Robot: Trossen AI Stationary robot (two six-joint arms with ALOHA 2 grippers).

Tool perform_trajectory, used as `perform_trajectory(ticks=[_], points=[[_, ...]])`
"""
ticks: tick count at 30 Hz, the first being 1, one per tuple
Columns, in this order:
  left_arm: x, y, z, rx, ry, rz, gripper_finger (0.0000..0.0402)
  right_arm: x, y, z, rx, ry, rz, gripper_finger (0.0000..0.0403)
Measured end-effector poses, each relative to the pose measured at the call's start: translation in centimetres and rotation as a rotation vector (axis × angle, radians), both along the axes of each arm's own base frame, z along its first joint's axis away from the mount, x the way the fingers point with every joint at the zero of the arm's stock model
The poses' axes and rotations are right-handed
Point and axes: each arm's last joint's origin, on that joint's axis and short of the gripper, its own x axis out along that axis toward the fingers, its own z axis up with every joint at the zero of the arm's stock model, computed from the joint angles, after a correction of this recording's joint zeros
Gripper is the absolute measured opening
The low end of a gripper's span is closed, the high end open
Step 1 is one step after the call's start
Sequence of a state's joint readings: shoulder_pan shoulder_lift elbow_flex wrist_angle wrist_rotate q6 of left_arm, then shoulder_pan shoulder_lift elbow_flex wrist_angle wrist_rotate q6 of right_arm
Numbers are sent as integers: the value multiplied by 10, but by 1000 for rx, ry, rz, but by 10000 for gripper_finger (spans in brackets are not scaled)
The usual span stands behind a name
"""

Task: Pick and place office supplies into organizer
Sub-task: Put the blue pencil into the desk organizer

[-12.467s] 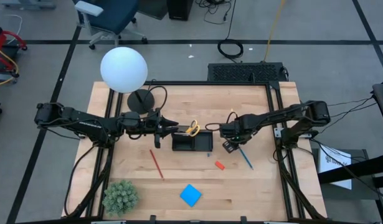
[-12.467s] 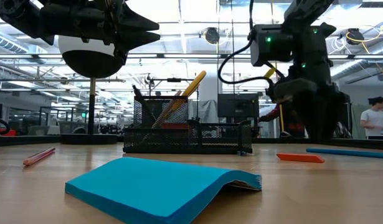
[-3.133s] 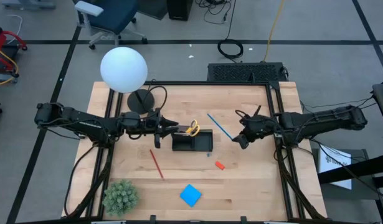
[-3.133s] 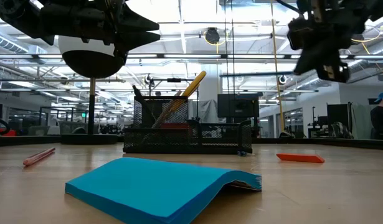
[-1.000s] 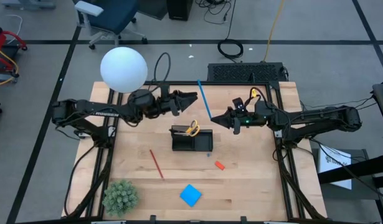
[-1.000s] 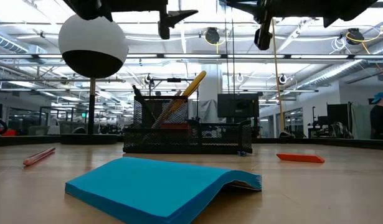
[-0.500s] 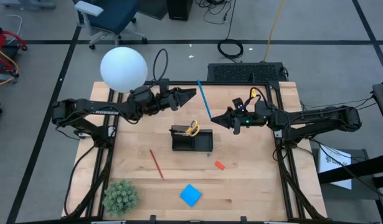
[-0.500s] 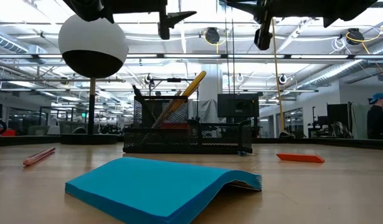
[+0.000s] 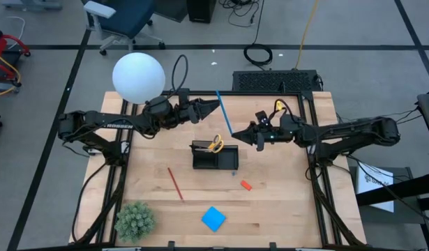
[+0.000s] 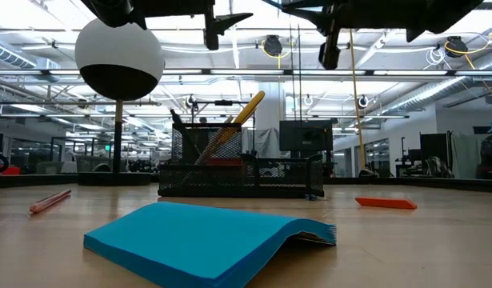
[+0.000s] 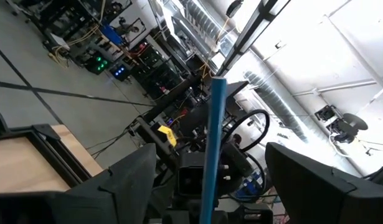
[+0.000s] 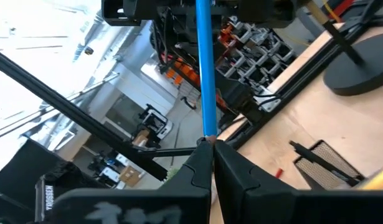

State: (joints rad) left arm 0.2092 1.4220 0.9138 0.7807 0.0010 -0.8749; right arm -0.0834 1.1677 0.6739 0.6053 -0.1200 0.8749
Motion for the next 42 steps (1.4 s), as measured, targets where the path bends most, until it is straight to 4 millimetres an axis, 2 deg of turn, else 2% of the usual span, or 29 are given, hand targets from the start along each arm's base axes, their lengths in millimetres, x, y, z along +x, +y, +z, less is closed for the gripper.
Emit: perform_trajectory(ticks=[10, 18, 22, 35, 37, 42], points=[[0, -1, 0, 4, 0, -1, 299, 18, -1, -13, 33, -27, 14, 0], [0, -1, 0, 7, 4, -1, 285, 27, -3, -9, 19, -32, 13, 0], [0, -1, -1, 6, 11, 2, 235, 27, -4, -10, 19, -32, 8, 0], [0, 1, -1, 25, 18, 62, 21, 27, -4, -10, 26, -31, 8, 0], [0, 1, -1, 35, 23, 64, 9, 27, -4, -10, 26, -31, 8, 0], [0, 1, -1, 50, 26, 69, 13, 27, -4, -10, 26, -30, 8, 0]])
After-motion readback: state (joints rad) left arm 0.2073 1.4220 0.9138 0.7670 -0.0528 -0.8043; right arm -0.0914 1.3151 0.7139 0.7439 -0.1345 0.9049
